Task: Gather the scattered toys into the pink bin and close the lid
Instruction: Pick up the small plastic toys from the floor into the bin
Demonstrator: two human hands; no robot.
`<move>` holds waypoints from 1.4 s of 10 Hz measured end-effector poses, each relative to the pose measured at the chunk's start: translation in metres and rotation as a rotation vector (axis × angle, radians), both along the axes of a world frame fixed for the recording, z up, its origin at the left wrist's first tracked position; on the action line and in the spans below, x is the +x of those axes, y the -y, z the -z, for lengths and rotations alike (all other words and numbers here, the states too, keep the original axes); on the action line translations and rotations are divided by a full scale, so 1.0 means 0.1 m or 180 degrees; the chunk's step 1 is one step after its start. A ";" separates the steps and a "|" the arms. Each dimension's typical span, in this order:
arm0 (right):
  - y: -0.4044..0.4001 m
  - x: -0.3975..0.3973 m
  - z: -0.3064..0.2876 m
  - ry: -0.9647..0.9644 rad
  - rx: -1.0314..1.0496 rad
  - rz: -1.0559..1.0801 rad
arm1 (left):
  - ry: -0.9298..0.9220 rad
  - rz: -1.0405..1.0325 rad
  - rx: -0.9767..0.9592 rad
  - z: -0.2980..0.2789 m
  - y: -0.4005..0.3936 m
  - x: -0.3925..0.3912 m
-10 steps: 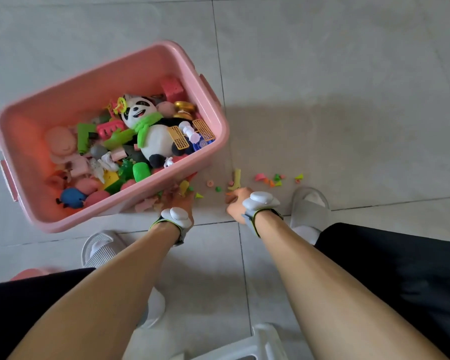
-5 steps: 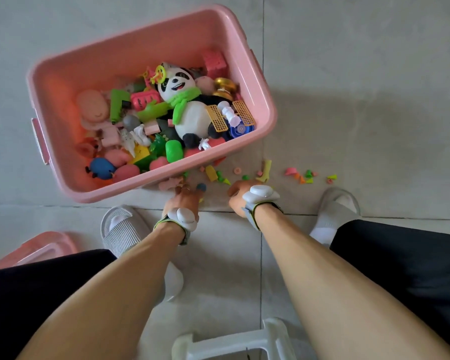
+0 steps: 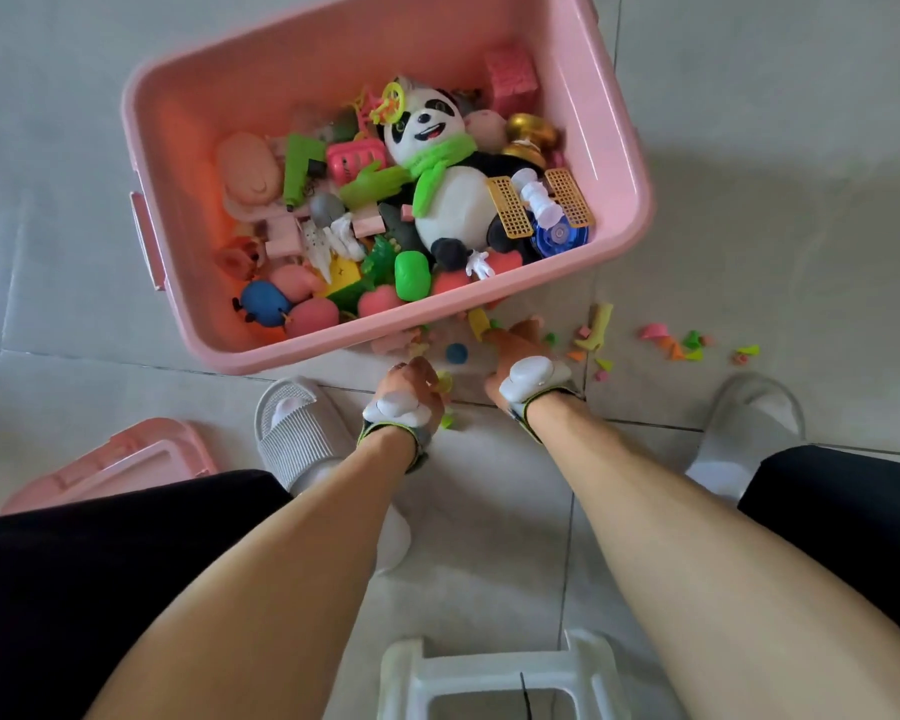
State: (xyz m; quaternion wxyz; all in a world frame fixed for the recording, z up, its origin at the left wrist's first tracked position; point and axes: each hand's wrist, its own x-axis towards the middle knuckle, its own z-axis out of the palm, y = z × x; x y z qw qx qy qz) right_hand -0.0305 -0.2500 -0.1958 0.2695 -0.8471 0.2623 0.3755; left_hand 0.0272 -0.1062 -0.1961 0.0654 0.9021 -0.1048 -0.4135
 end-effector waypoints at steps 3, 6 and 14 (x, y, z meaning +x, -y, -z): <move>-0.26 0.11 0.18 0.0716 -0.0557 0.0124 | -0.0775 -0.1816 0.0131 0.82 -0.22 0.13; -0.14 0.13 0.20 0.0183 -0.0457 -0.0125 | -0.0872 -0.1909 -0.0122 0.38 -0.04 0.04; -0.06 -0.02 0.32 0.0325 -0.0671 0.0156 | -0.0883 -0.2180 -0.0421 0.02 0.15 0.04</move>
